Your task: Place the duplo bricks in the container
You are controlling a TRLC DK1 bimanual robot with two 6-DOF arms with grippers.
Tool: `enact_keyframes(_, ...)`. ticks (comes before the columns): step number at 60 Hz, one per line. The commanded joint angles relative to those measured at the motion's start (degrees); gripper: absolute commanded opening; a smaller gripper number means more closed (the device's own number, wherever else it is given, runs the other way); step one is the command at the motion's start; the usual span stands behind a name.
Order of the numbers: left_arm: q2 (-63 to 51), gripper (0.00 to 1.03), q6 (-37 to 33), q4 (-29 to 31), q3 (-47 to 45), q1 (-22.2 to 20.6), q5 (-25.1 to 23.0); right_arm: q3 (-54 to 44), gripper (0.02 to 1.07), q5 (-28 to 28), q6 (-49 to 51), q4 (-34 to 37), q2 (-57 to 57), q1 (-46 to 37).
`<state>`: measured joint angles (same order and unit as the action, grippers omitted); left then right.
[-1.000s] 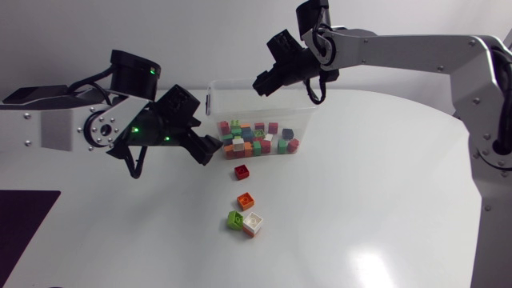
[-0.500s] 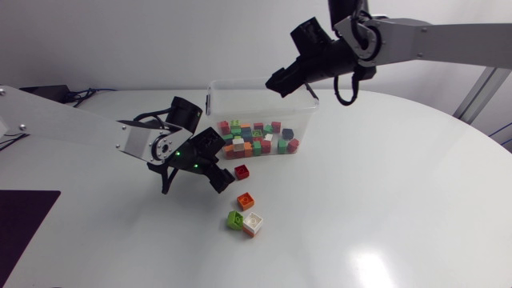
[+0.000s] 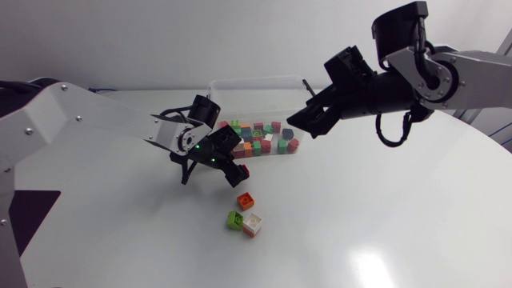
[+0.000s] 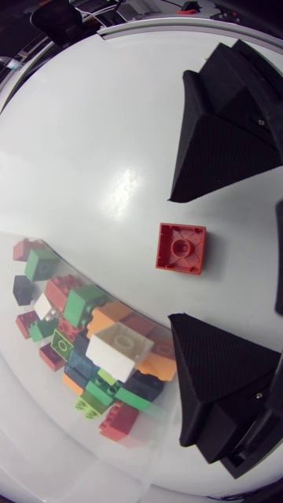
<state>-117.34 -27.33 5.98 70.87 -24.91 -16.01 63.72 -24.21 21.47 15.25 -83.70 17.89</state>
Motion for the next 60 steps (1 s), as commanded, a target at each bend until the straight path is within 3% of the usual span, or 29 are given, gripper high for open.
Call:
enact_keyframes(1,-2.8,0.98,-1.5,0.4,2.2,-0.7,-0.4,-3.7,0.97,-0.8,1.8,1.1,2.1,1.1)
enact_keyframes(9,-5.4,0.90,-1.9,1.1,3.8,-1.5,-0.4,-7.4,0.97,-1.4,3.9,2.9,3.1,2.9)
enact_keyframes(12,-6.0,0.81,-1.9,2.3,4.6,-1.7,-0.3,-8.2,0.97,-1.3,4.4,3.7,3.2,3.8)
enact_keyframes(17,-6.8,0.50,-2.9,4.1,5.5,-2.0,-0.4,-9.7,0.97,-0.8,5.4,5.6,3.1,6.3)
enact_keyframes(25,-7.4,0.34,-5.5,8.0,5.9,-2.3,-0.4,-11.7,1.00,2.1,5.5,8.3,3.0,10.9)
enact_keyframes(35,-6.9,0.32,-9.4,13.2,4.5,-2.0,-0.4,-13.4,1.00,6.6,3.1,8.7,-0.1,18.2)
enact_keyframes(60,4.7,0.31,-13.0,13.7,-6.3,2.1,-1.8,-10.6,1.00,11.0,-3.0,8.6,-12.5,24.4)
